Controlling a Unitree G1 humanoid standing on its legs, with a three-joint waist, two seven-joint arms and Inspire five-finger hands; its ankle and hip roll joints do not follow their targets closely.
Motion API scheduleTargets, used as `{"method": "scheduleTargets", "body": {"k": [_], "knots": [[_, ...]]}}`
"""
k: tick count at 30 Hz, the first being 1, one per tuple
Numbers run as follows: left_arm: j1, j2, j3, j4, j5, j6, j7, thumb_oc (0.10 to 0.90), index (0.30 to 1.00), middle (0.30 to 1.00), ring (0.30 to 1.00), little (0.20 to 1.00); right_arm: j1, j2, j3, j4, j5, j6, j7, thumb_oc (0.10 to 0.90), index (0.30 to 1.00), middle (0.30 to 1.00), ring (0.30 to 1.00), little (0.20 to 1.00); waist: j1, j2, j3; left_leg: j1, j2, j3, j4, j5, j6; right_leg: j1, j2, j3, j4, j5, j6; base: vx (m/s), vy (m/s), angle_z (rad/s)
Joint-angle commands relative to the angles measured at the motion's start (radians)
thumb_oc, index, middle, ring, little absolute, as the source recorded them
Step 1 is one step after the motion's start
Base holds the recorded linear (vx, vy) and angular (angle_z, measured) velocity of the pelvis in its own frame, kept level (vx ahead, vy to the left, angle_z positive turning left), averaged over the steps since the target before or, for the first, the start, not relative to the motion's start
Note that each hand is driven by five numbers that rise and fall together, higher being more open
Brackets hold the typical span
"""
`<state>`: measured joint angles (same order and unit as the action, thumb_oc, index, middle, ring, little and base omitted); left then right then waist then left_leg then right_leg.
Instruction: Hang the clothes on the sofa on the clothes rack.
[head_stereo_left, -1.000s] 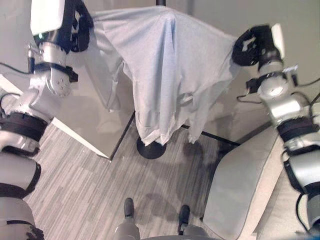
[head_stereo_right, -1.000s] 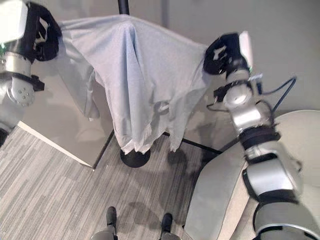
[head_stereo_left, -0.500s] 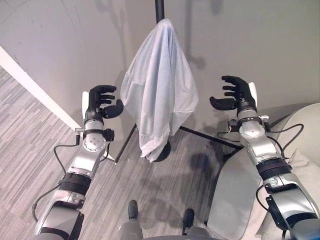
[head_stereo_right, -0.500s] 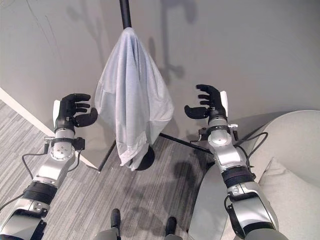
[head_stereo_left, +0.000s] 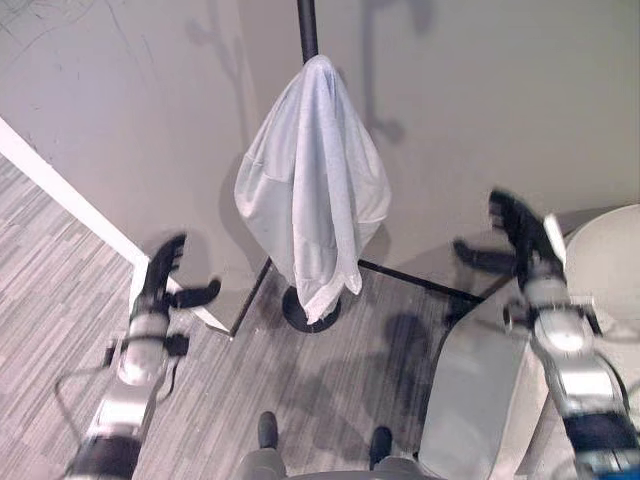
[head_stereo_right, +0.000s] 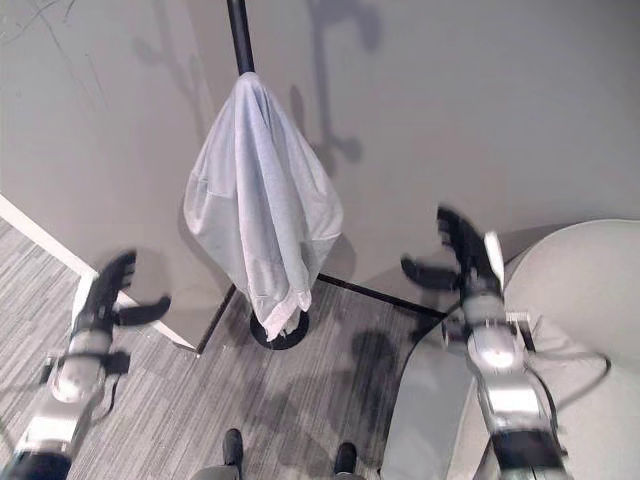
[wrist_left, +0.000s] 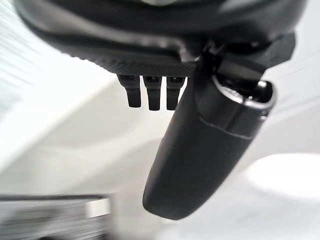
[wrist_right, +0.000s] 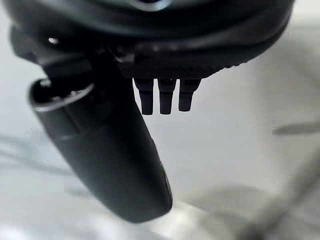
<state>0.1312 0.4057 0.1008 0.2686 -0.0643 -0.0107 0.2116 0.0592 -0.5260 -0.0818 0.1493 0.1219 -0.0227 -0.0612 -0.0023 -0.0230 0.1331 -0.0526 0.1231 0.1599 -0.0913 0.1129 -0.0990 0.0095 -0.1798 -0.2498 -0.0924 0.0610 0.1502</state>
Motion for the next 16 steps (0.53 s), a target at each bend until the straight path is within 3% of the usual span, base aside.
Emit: {"method": "scheduleTargets", "body": {"k": [1,6,9,16], "knots": [[-0.052,0.049,0.012,0.060,0.111,-0.059,-0.007,0.800,0.900,0.900,0.900,0.900,-0.010,0.052,0.008,0.028,-0.040,-0.070,0.057,0.800,0.900,0.900,0.900,0.900,0.002,-0.049,-0.076,0.099,0.004,0.046,0.004,-0.182,-0.010,0.010,-0.083,-0.001,0.005,0.021,0.046,-0.01,0.027,-0.15],[-0.037,0.026,-0.036,0.156,0.150,-0.048,0.001,0.800,0.900,0.900,0.900,0.900,0.040,0.111,0.062,0.159,-0.067,-0.052,0.059,0.800,0.900,0.900,0.900,0.900,-0.005,-0.046,-0.071,0.096,-0.002,0.046,0.004,-0.178,-0.005,0.007,-0.090,-0.002,0.005,0.032,0.047,-0.02,0.022,-0.07],[-0.045,-0.040,-0.142,0.342,0.134,-0.049,-0.024,0.800,0.900,0.900,0.900,0.900,0.013,0.205,0.112,0.503,-0.056,-0.010,-0.013,0.800,0.900,0.900,0.900,0.900,-0.018,-0.032,-0.061,0.104,-0.008,0.050,0.004,-0.183,0.005,0.009,-0.095,0.002,0.005,0.038,0.049,-0.02,0.048,0.02],[-0.101,-0.128,-0.204,0.649,0.003,-0.046,-0.062,0.800,0.900,0.900,0.900,0.900,-0.029,0.288,0.072,0.884,0.091,0.018,-0.050,0.800,0.900,0.900,0.900,0.900,-0.038,-0.023,-0.063,0.103,-0.018,0.050,0.004,-0.182,0.007,0.005,-0.099,0.008,0.005,0.045,0.050,0.00,0.023,-0.03]]}}
